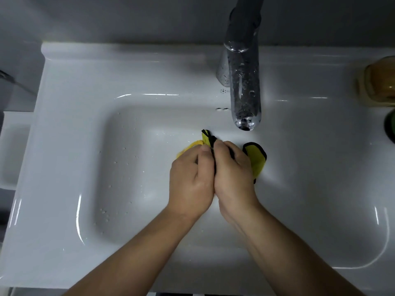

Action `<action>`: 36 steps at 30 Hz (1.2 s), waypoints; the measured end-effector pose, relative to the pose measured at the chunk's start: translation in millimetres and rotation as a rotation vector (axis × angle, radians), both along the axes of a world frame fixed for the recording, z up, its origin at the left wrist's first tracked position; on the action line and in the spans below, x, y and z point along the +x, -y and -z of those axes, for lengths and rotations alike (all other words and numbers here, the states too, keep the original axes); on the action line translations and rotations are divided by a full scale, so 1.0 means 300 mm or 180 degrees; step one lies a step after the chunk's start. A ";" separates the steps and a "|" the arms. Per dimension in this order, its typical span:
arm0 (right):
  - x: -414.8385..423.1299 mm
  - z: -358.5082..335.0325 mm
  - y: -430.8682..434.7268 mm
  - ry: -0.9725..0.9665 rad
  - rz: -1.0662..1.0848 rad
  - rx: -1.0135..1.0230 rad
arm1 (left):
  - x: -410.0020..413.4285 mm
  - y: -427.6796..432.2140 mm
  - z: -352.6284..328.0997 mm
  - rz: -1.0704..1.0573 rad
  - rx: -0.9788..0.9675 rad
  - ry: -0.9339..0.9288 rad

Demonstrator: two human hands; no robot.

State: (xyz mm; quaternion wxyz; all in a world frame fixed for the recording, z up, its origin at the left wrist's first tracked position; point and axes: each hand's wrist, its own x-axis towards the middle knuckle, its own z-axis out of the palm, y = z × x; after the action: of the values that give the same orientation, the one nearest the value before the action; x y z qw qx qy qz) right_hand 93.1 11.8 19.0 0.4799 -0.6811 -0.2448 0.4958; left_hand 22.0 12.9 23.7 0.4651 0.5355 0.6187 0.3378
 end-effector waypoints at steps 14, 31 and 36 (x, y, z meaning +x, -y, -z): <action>0.067 0.033 0.105 0.1812 -0.1057 0.1290 | 0.001 -0.013 -0.059 -0.0243 -0.2279 0.1480; -0.005 0.007 -0.007 0.0115 0.0079 -0.0150 | 0.011 -0.034 -0.040 -0.0183 -0.0066 0.0397; -0.002 0.014 -0.009 -0.0073 0.0009 -0.0425 | 0.000 -0.018 -0.003 -0.0095 0.0134 0.0046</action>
State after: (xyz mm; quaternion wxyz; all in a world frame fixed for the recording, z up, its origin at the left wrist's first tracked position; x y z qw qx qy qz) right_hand 92.4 14.4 14.7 0.4369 -0.7063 -0.2047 0.5181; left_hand 21.9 18.3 24.6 0.4531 0.5335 0.6160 0.3615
